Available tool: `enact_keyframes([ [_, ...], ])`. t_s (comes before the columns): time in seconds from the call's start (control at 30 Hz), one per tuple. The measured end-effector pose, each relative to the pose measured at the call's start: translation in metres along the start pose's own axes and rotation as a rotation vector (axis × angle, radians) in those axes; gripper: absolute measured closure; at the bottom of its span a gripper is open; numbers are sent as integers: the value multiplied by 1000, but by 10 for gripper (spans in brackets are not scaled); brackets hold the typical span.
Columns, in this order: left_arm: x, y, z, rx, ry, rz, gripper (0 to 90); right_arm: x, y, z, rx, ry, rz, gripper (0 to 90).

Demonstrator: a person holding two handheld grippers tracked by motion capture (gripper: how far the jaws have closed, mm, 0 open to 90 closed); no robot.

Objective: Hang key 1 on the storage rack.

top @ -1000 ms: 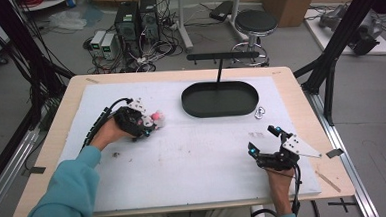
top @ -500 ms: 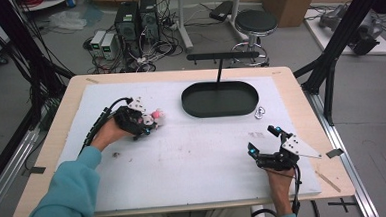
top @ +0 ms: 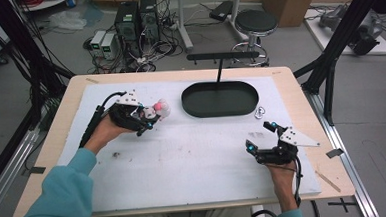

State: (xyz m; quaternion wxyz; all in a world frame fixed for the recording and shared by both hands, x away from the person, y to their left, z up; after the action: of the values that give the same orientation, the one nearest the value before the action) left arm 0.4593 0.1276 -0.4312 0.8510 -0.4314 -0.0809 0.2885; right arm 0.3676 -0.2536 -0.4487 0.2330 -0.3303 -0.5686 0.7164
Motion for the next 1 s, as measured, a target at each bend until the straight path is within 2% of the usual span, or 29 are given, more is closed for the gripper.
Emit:
enact_keyframes([
  [0.07,-4,-3,4,-15,13,6,384,0,-5,-2,-1,-16,-8,8],
  [0.1,-7,-6,7,-41,26,20,384,-1,-9,-3,-6,-23,0,8],
  [0.13,-7,-6,7,-41,26,20,384,-1,-11,-3,-1,-29,0,8],
  [0.17,-10,-10,11,-64,39,35,384,-2,-14,-5,4,-35,7,8],
  [0.3,-16,-14,16,-88,51,38,384,-2,-26,-10,-3,-66,10,8],
  [0.33,-18,-16,18,-98,54,33,383,-1,-30,-12,-2,-82,6,8],
  [0.37,-23,-19,20,-130,70,35,383,0,-33,-13,-1,-98,10,8],
  [0.47,-28,-22,22,-156,92,42,383,1,-44,-21,-1,-135,37,8],
  [0.5,-34,-23,21,-172,106,40,384,2,-47,-24,-2,-156,48,8],
  [0.6,-44,-24,19,-180,133,31,383,6,-56,-32,0,-204,53,8],
  [0.67,-51,-25,17,-185,154,18,383,8,-62,-38,-3,-233,73,8],
  [0.77,-60,-29,15,-196,183,9,383,11,-69,-44,2,-286,67,8],
  [0.87,-66,-31,13,-195,201,-8,383,14,-76,-52,19,-334,98,8],
  [1.0,-73,-34,11,-208,227,-11,383,18,-84,-61,43,-403,124,8],
])
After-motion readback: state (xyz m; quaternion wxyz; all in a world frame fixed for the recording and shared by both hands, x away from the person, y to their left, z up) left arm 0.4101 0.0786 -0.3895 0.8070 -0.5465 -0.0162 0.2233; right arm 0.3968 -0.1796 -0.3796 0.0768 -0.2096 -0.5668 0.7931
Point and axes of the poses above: each handheld gripper's, and its own axes: z roughly backward along the jaws, y roughly out of its underside, x roughly to its left, the point moved 8 cm from there along -z, roughly forward along the jaws, and after that the axes turned 14 degrees about z, right-handed, at the moved point
